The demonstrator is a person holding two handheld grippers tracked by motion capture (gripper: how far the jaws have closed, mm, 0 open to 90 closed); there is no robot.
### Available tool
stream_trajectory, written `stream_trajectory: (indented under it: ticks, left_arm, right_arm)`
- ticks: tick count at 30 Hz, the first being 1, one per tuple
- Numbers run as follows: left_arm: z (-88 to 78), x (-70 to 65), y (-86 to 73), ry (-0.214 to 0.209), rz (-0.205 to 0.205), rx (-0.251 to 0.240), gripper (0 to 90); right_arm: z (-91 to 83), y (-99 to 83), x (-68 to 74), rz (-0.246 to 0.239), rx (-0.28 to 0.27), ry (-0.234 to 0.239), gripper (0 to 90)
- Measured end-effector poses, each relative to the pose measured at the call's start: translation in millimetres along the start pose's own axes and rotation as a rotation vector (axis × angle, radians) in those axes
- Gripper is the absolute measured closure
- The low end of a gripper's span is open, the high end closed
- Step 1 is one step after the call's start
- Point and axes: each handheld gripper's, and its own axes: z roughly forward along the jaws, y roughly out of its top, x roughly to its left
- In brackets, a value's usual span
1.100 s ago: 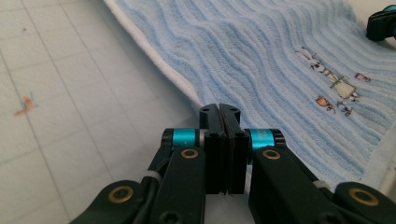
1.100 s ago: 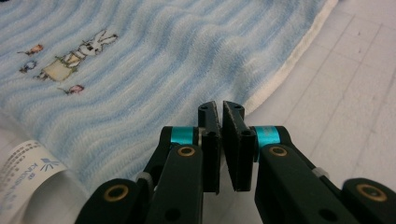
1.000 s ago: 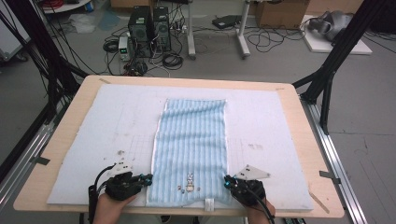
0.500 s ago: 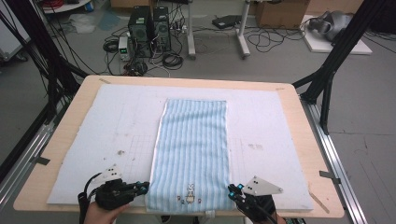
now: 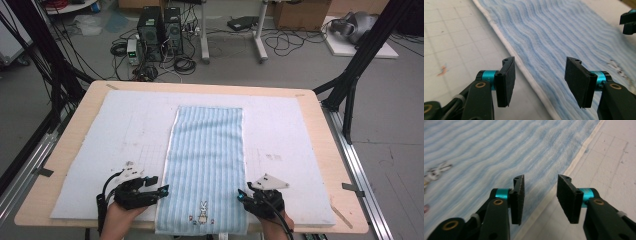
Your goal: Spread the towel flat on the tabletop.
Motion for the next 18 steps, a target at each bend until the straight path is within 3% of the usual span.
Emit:
stream_trajectory:
  ticks: [1, 3, 5, 6, 7, 9, 11, 18]
  left_arm:
    - [7.2, -0.4, 3.0, 0.007, 0.012, 0.030, 42.4]
    - [14.1, -2.3, 5.7, 0.049, 0.031, 0.042, 46.1]
    - [15.3, -4.0, 6.9, 0.108, 0.065, 0.047, 62.5]
    - [16.3, -2.3, 5.4, 0.107, 0.086, 0.032, 77.2]
    - [17.1, -0.9, 5.2, 0.101, 0.069, 0.024, 84.8]
    - [18.7, -2.2, 6.5, 0.121, 0.054, 0.023, 87.2]
    - [18.2, -3.9, 5.7, 0.124, 0.036, 0.021, 87.5]
    - [2.7, -7.7, -6.6, 0.056, 0.035, 0.033, 87.4]
  right_arm:
    - [4.1, 0.8, -0.8, -0.002, 0.003, -0.008, 52.6]
    - [13.5, 2.1, -3.0, 0.010, 0.024, -0.024, 52.8]
    - [17.4, 1.8, -5.9, 0.025, 0.011, -0.010, 62.8]
    - [17.8, 2.4, -5.8, 0.030, 0.007, -0.009, 73.9]
    - [18.9, 3.7, -4.7, 0.006, 0.003, -0.003, 79.5]
    - [21.3, 6.1, -1.9, -0.024, 0.004, -0.027, 83.3]
    - [22.1, 6.3, -3.1, -0.007, -0.001, -0.018, 84.0]
    - [5.8, -7.0, 5.4, -0.017, -0.002, 0.002, 84.5]
